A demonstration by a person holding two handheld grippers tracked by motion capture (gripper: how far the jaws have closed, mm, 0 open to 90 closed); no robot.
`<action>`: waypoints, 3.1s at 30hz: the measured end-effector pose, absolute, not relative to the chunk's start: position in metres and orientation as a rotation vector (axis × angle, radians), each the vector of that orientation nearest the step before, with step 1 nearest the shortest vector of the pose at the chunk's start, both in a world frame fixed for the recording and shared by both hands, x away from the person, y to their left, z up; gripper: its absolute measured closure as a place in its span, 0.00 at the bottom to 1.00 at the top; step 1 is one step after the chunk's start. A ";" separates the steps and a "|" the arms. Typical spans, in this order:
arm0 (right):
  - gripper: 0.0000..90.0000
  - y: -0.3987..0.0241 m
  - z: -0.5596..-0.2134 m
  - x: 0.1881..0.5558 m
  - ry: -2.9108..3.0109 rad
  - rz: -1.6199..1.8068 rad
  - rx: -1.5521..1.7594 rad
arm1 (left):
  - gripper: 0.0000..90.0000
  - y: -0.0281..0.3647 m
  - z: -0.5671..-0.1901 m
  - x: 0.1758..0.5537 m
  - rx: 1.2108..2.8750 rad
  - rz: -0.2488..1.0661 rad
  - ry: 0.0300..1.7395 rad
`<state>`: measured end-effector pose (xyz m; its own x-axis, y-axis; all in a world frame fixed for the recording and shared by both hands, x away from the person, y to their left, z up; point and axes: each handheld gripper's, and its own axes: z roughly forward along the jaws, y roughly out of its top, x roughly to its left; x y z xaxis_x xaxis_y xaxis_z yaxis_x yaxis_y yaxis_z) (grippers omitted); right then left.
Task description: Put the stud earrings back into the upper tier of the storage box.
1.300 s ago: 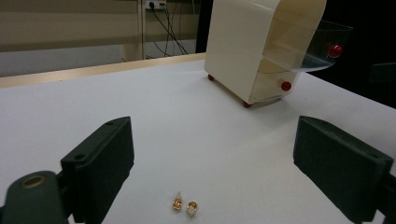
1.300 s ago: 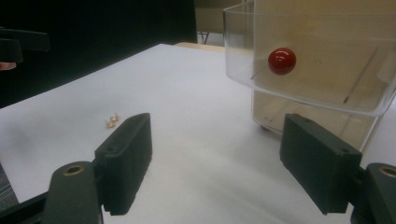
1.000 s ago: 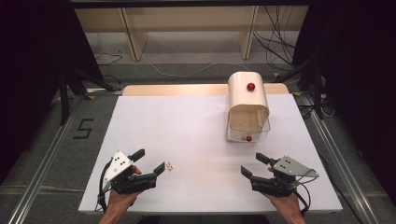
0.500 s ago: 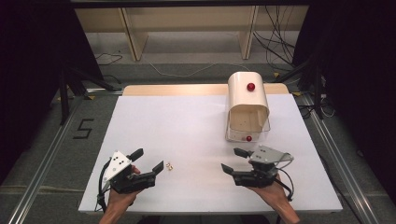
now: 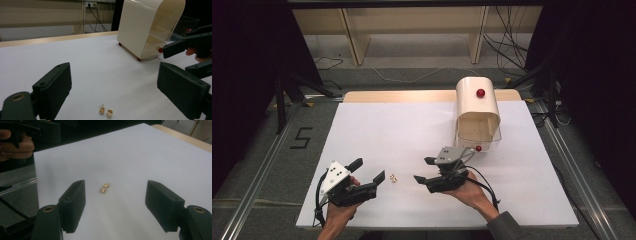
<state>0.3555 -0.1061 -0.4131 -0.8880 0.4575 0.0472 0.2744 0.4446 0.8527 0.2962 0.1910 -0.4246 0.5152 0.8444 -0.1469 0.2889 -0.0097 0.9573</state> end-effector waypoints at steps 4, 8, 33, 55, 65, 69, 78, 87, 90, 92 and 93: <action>0.39 -0.087 -0.419 0.363 2.562 1.374 0.611 | 0.13 0.192 -0.424 0.296 1.562 0.592 1.010; 0.40 -0.073 -0.424 0.368 2.600 1.316 0.597 | 0.13 0.192 -0.424 0.296 1.554 0.597 1.012; 0.59 -0.003 -0.462 0.417 2.767 1.078 0.613 | 0.12 0.195 -0.422 0.295 1.530 0.610 1.026; 0.84 0.017 -0.479 0.426 2.887 0.896 0.657 | 0.12 0.195 -0.422 0.295 1.530 0.607 1.026; 0.85 0.016 -0.479 0.427 2.892 0.900 0.661 | 0.12 0.195 -0.422 0.295 1.529 0.606 1.026; 0.85 0.013 -0.476 0.430 2.880 0.933 0.688 | 0.12 0.195 -0.422 0.295 1.530 0.606 1.026; 0.85 -0.009 -0.448 0.433 2.800 1.062 0.733 | 0.12 0.194 -0.422 0.296 1.531 0.608 1.024; 0.85 -0.040 -0.411 0.423 2.715 1.163 0.714 | 0.12 0.193 -0.423 0.296 1.535 0.604 1.026; 0.85 -0.050 -0.399 0.418 2.688 1.200 0.708 | 0.12 0.193 -0.423 0.296 1.536 0.604 1.025; 0.85 -0.058 -0.392 0.416 2.676 1.208 0.700 | 0.12 0.193 -0.423 0.296 1.538 0.604 1.026; 0.85 -0.062 -0.388 0.414 2.666 1.211 0.695 | 0.12 0.193 -0.423 0.296 1.538 0.604 1.026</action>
<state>0.4144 -0.0620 -0.3876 -0.8849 0.4607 0.0683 0.3545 0.5712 0.7403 0.2961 0.1931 -0.4233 0.4885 0.8586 -0.1558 0.2809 0.0142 0.9596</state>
